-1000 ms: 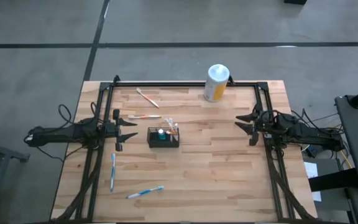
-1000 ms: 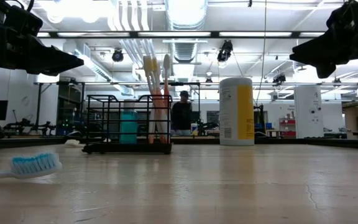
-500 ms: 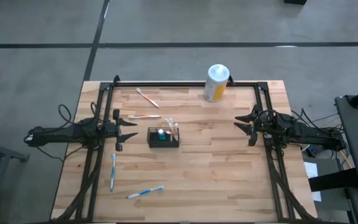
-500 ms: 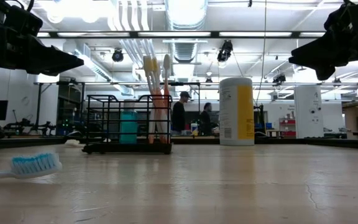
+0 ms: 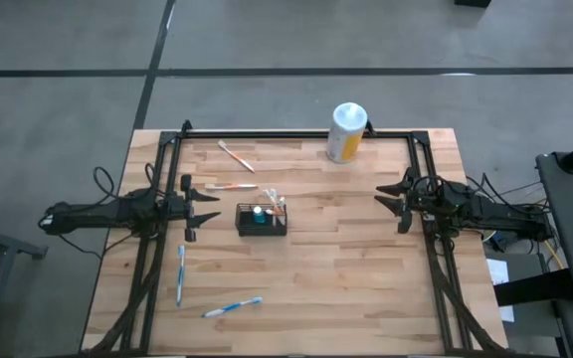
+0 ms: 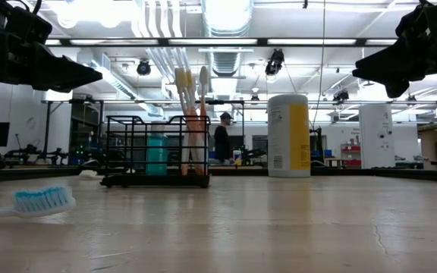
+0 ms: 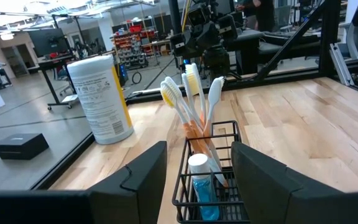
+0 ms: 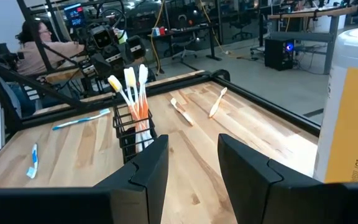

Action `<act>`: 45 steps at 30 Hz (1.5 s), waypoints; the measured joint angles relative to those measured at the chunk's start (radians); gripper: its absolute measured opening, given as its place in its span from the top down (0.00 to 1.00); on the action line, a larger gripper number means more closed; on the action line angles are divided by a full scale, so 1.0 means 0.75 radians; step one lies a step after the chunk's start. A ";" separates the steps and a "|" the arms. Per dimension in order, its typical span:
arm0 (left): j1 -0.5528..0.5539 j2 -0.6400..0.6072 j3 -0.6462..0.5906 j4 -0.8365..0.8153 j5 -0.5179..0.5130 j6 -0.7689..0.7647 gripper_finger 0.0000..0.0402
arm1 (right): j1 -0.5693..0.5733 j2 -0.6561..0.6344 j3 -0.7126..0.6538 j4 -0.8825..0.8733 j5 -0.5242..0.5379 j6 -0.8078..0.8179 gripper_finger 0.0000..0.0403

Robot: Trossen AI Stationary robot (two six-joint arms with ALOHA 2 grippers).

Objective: Pick & Place toothbrushing station
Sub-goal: Put the orange toothbrush into the right section of the wire organizer

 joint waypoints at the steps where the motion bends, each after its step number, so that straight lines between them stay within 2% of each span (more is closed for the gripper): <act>1: 0.000 0.000 0.000 0.000 0.000 -0.001 0.54 | 0.000 0.000 0.000 0.000 0.000 0.000 0.67; 8: 0.000 0.000 0.000 0.000 -0.002 0.001 0.54 | 0.000 0.000 0.000 0.000 -0.001 0.000 0.67; 12: 0.001 -0.001 -0.001 0.004 0.006 0.085 0.54 | 0.000 0.000 0.000 0.000 -0.001 0.000 0.67; 14: 0.000 -0.002 -0.004 0.046 0.056 0.186 0.54 | 0.000 0.000 0.000 0.000 -0.001 0.000 0.67; 19: -0.001 -0.003 -0.004 0.234 0.136 0.218 0.54 | 0.000 0.000 0.000 0.000 -0.002 0.000 0.67; 24: 0.001 -0.004 0.006 0.371 0.138 -0.043 0.54 | 0.000 0.000 -0.001 0.000 -0.002 0.000 0.67; 30: 0.002 0.040 0.153 0.107 0.112 -0.090 0.54 | 0.000 0.000 -0.001 0.000 -0.003 0.000 0.67; 35: 0.002 0.161 0.307 0.016 0.014 -0.130 0.54 | 0.000 0.000 -0.001 0.000 -0.002 0.000 0.67; 40: 0.022 0.353 0.498 -0.168 -0.130 -0.281 0.54 | 0.000 0.000 -0.001 0.000 -0.002 0.000 0.67; 45: 0.072 0.591 0.711 -0.322 -0.374 -0.388 0.54 | 0.000 0.000 -0.001 0.000 -0.002 0.000 0.67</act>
